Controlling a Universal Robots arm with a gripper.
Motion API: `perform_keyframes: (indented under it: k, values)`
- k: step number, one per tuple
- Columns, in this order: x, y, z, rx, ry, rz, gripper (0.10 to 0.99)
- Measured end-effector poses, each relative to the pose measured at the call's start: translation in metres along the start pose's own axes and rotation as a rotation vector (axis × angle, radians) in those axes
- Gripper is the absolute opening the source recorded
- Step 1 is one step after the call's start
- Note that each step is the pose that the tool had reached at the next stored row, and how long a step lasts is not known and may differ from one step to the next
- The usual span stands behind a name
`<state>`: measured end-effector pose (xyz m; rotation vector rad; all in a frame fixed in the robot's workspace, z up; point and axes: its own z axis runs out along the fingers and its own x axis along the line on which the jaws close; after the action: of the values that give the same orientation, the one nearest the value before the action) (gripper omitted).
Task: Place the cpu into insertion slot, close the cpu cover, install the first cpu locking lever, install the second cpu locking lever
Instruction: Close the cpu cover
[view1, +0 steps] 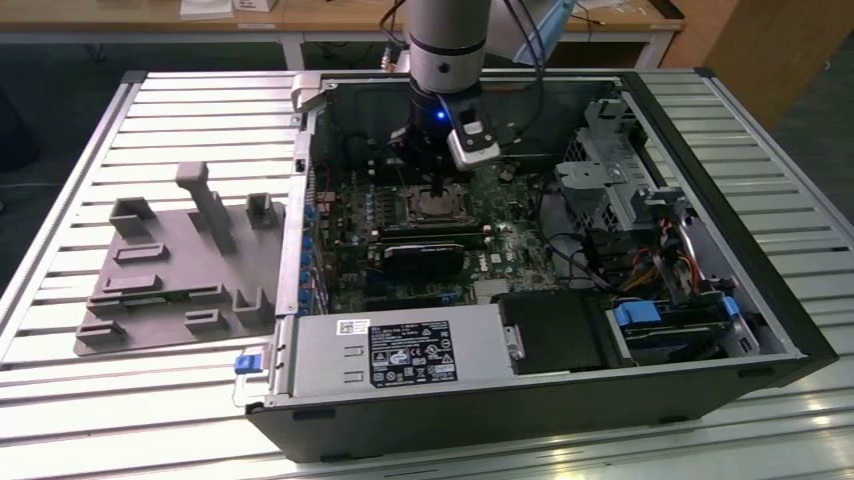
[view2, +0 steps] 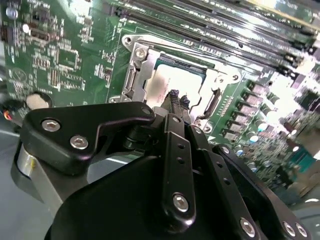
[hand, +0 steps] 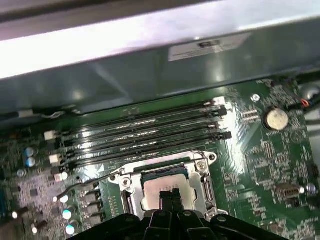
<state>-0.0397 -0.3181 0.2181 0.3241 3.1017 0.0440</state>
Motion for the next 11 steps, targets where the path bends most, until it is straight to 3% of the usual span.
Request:
perform_keyframes:
  k: [5, 11]
  values:
    - [0.0000, -0.0001, 0.0004, -0.001, 0.0026, -0.089, 0.102]
    - [-0.0002, -0.0010, 0.0007, 0.001, 0.0025, -0.101, 0.102]
